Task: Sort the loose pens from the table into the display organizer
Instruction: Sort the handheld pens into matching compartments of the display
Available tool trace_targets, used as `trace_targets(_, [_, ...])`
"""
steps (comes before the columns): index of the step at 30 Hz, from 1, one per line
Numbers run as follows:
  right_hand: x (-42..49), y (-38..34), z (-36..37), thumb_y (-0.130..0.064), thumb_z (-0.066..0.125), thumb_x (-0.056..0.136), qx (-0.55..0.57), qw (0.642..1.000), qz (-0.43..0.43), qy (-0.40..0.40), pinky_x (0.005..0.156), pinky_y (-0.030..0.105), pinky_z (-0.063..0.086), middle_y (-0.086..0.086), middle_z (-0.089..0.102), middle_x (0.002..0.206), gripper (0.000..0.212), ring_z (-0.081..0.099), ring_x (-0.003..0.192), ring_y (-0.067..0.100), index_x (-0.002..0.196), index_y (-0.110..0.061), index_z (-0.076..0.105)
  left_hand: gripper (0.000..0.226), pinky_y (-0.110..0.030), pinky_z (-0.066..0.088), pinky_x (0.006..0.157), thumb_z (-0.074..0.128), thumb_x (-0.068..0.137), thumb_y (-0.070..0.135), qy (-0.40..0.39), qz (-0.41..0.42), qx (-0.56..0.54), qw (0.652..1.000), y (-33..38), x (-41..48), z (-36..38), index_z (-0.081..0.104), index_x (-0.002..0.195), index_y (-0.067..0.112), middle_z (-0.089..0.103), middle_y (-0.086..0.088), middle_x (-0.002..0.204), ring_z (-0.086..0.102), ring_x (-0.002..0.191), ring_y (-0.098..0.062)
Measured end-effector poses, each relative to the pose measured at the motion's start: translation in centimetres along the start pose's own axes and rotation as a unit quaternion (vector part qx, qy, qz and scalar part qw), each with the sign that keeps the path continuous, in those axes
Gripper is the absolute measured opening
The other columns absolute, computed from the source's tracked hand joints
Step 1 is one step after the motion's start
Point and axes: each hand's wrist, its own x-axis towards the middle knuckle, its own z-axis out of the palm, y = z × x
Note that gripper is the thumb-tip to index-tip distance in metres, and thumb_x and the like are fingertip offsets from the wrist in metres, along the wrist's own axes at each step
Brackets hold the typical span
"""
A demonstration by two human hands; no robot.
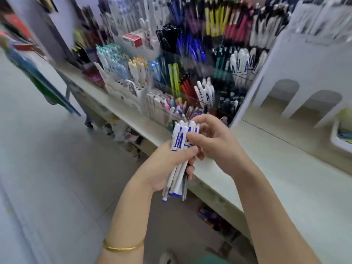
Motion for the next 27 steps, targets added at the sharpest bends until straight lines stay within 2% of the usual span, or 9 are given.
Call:
trace_targets(3, [2.5, 0.2, 0.6, -0.006, 0.058, 0.093, 0.036, 0.999, 0.03, 0.017, 0.047, 0.026, 0.04, 0.002, 0.059, 0.069, 0.008, 0.051, 0.052, 0.015, 0.097, -0.008, 0.052, 0.029, -0.029, 0.051, 0.051, 0.068, 0.087, 0.026, -0.002, 0.013, -0.013, 1.0, 1.1, 1.5, -2.9, 0.055, 0.099, 0.003, 0.052, -0.007, 0.071, 0.054, 0.054, -0.016])
trace_targets(9, [7.8, 0.4, 0.3, -0.002, 0.055, 0.093, 0.096, 0.992, 0.028, 0.08, 0.044, 0.023, 0.04, 0.004, 0.058, 0.066, 0.008, 0.051, 0.05, 0.015, 0.094, -0.009, 0.051, 0.04, -0.024, 0.047, 0.049, 0.062, 0.079, 0.036, 0.005, 0.012, -0.013, 1.0, 3.4, 6.5, -6.2, 0.058, 0.101, 0.003, 0.055, -0.004, 0.068, 0.051, 0.051, -0.013])
trace_targets(14, [11.9, 0.2, -0.1, -0.003, 0.055, 0.093, 0.133, 0.981, 0.021, 0.14, 0.046, 0.023, 0.041, 0.004, 0.062, 0.071, 0.015, 0.05, 0.053, 0.015, 0.108, -0.007, 0.057, 0.049, -0.024, 0.048, 0.052, 0.065, 0.079, 0.04, 0.022, 0.035, 0.068, 0.997, 5.7, 11.4, -8.3, 0.058, 0.107, 0.001, 0.056, -0.001, 0.067, 0.054, 0.054, -0.012])
trace_targets(16, [13.0, 0.1, -0.5, -0.003, 0.055, 0.093, 0.115, 0.976, -0.001, 0.186, 0.046, 0.023, 0.041, 0.008, 0.063, 0.076, 0.012, 0.049, 0.053, 0.015, 0.105, -0.006, 0.058, 0.044, -0.026, 0.051, 0.058, 0.066, 0.082, 0.04, 0.048, 0.05, 0.096, 0.993, 6.3, 13.4, -8.8, 0.058, 0.107, 0.005, 0.058, 0.0, 0.071, 0.056, 0.06, -0.013])
trace_targets(18, [13.5, -0.3, -1.0, -0.004, 0.055, 0.094, 0.095, 0.966, -0.037, 0.239, 0.048, 0.024, 0.043, 0.009, 0.063, 0.08, 0.009, 0.051, 0.054, 0.014, 0.1, -0.01, 0.058, 0.03, -0.037, 0.056, 0.074, 0.07, 0.086, 0.038, 0.089, 0.072, 0.136, 0.984, 6.7, 15.4, -9.3, 0.058, 0.104, 0.017, 0.06, 0.003, 0.079, 0.06, 0.073, -0.016])
trace_targets(20, [13.4, -1.0, -1.4, -0.004, 0.055, 0.094, 0.067, 0.944, -0.08, 0.312, 0.049, 0.023, 0.044, 0.003, 0.062, 0.075, 0.008, 0.051, 0.054, 0.013, 0.096, -0.012, 0.056, 0.018, -0.041, 0.056, 0.085, 0.068, 0.089, 0.033, 0.11, 0.09, 0.167, 0.976, 7.2, 16.9, -9.5, 0.054, 0.098, 0.025, 0.058, 0.005, 0.084, 0.06, 0.079, -0.015])
trace_targets(21, [13.2, -1.4, -1.6, -0.004, 0.054, 0.094, 0.045, 0.928, -0.1, 0.355, 0.049, 0.022, 0.044, 0.001, 0.06, 0.073, 0.01, 0.051, 0.054, 0.012, 0.095, -0.014, 0.055, 0.015, -0.03, 0.056, 0.083, 0.066, 0.091, 0.03, 0.117, 0.108, 0.176, 0.971, 7.6, 17.4, -9.3, 0.052, 0.095, 0.028, 0.057, 0.005, 0.084, 0.06, 0.075, -0.008])
trace_targets(23, [12.8, -1.9, -1.4, -0.003, 0.055, 0.094, -0.017, 0.886, -0.135, 0.444, 0.051, 0.02, 0.046, -0.003, 0.059, 0.074, 0.017, 0.052, 0.055, 0.01, 0.094, -0.02, 0.054, 0.016, -0.013, 0.048, 0.062, 0.063, 0.093, 0.025, 0.133, 0.147, 0.197, 0.96, 8.4, 18.2, -9.1, 0.048, 0.091, 0.03, 0.057, 0.006, 0.08, 0.055, 0.06, 0.002])
trace_targets(27, [13.4, -1.1, 1.1, -0.006, 0.058, 0.092, -0.137, 0.817, -0.181, 0.529, 0.061, 0.025, 0.049, -0.009, 0.058, 0.08, 0.027, 0.056, 0.066, 0.014, 0.095, -0.032, 0.051, 0.014, -0.019, 0.045, 0.059, 0.061, 0.094, 0.023, 0.113, 0.179, 0.169, 0.963, 9.2, 20.2, -9.2, 0.048, 0.09, 0.025, 0.054, -0.003, 0.066, 0.048, 0.054, -0.009])
